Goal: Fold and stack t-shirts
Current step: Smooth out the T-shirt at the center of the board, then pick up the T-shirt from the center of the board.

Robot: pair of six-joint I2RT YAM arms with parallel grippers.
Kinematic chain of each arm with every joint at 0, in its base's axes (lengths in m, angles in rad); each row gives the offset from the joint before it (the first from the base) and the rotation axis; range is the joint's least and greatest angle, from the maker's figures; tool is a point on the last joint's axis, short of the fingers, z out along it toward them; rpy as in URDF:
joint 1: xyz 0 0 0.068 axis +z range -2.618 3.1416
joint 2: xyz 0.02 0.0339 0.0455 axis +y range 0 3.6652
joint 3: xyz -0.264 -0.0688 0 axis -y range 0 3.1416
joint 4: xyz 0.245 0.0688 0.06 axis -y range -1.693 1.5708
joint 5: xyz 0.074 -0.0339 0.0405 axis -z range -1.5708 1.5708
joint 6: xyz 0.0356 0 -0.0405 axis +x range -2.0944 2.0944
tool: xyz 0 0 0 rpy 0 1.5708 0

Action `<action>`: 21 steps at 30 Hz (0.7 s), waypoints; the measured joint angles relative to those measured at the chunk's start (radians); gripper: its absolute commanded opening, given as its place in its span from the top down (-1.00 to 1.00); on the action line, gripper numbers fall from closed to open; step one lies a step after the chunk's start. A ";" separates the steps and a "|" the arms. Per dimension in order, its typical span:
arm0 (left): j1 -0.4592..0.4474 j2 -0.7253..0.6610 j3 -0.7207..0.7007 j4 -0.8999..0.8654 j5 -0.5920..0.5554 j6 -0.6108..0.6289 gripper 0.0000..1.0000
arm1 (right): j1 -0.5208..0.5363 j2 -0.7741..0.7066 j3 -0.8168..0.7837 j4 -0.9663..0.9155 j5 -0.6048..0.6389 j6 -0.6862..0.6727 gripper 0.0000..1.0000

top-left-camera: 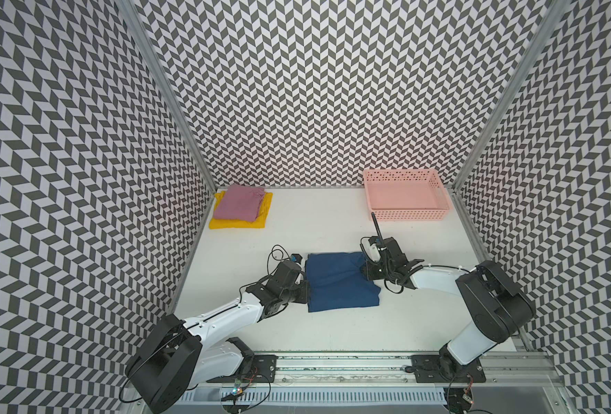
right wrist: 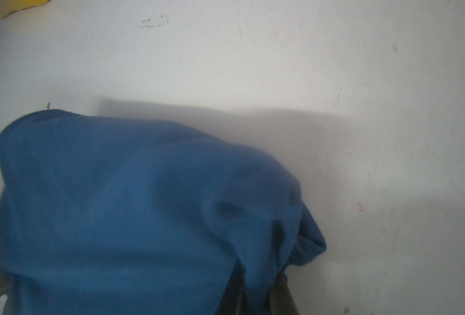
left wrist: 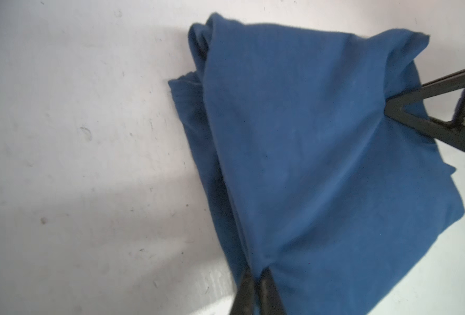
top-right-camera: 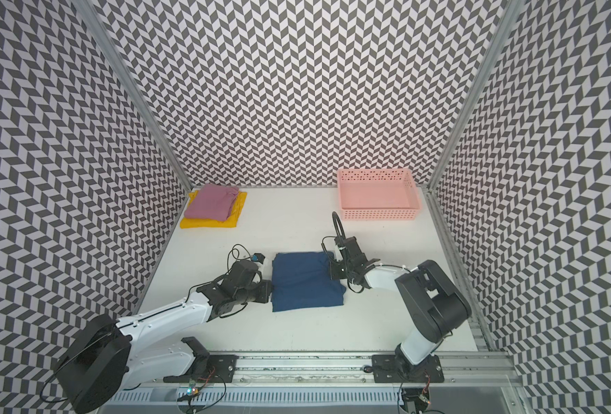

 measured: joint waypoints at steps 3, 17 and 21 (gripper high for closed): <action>0.000 -0.003 0.000 -0.028 -0.033 -0.006 -0.98 | 0.001 -0.002 0.008 0.011 0.006 0.003 -0.28; 0.084 0.005 0.000 0.046 -0.051 -0.012 -0.96 | 0.000 -0.267 -0.031 -0.043 0.072 0.000 -0.48; 0.122 0.095 0.003 0.142 0.059 0.008 -0.80 | 0.000 -0.312 -0.031 -0.064 0.093 0.000 -0.48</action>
